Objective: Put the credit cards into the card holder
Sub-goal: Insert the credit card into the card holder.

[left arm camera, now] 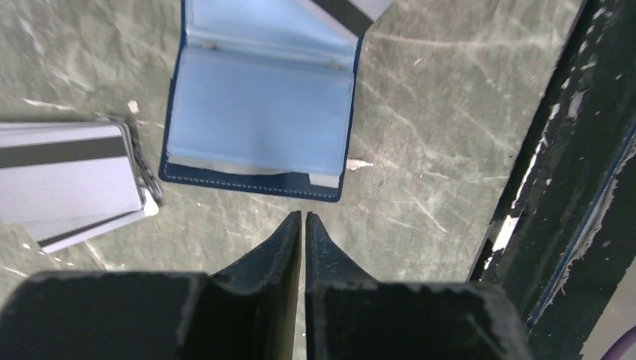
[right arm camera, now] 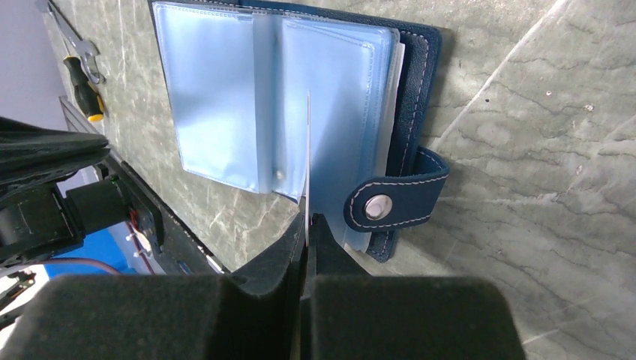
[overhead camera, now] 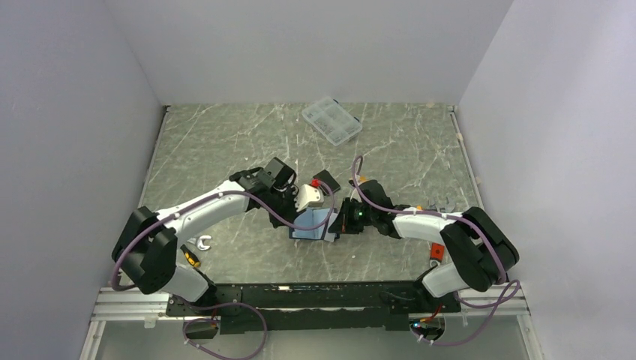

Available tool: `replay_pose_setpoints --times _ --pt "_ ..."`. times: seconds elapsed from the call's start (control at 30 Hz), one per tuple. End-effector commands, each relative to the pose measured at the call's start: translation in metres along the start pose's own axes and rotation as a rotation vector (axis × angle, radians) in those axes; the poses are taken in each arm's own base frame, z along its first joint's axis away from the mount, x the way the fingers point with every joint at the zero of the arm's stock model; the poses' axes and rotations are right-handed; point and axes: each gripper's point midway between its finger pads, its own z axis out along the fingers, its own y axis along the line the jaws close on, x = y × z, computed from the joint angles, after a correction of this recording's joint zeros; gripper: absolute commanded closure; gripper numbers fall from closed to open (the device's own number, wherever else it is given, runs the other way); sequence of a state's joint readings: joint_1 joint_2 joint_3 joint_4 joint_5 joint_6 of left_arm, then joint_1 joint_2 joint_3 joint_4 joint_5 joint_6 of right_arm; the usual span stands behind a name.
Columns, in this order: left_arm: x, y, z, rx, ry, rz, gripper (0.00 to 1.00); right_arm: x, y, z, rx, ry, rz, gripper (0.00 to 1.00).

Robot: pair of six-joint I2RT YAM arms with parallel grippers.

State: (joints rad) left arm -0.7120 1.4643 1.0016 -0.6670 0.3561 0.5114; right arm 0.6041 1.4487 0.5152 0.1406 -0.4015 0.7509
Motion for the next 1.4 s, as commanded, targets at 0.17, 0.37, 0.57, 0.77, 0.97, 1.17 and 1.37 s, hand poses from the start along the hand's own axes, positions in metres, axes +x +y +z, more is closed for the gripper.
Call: replay_pose_setpoints --times 0.17,0.37,0.57,0.77,0.97,1.17,1.37 --pt "-0.027 0.008 0.016 0.047 -0.038 0.016 0.91 0.001 -0.006 0.000 0.045 0.002 -0.012 1.00" --pt "-0.005 0.015 0.040 0.048 0.050 -0.009 0.93 0.004 -0.009 0.001 0.050 0.006 -0.008 1.00" --pt "0.003 0.016 0.046 0.038 0.060 -0.007 0.94 0.005 -0.009 0.003 0.044 0.012 -0.004 1.00" --pt "0.004 0.016 0.059 0.067 0.066 -0.027 0.94 0.005 -0.009 0.004 0.040 0.013 -0.002 1.00" --pt "0.006 0.016 0.068 0.085 0.079 -0.031 0.95 0.011 -0.014 0.005 0.044 0.022 0.007 1.00" --pt "0.004 0.013 0.072 0.111 0.082 -0.044 0.95 0.014 -0.018 0.007 0.044 0.026 0.019 1.00" --pt "-0.006 0.007 0.073 0.150 0.055 -0.050 0.95 0.016 -0.020 0.008 0.044 0.029 0.021 1.00"
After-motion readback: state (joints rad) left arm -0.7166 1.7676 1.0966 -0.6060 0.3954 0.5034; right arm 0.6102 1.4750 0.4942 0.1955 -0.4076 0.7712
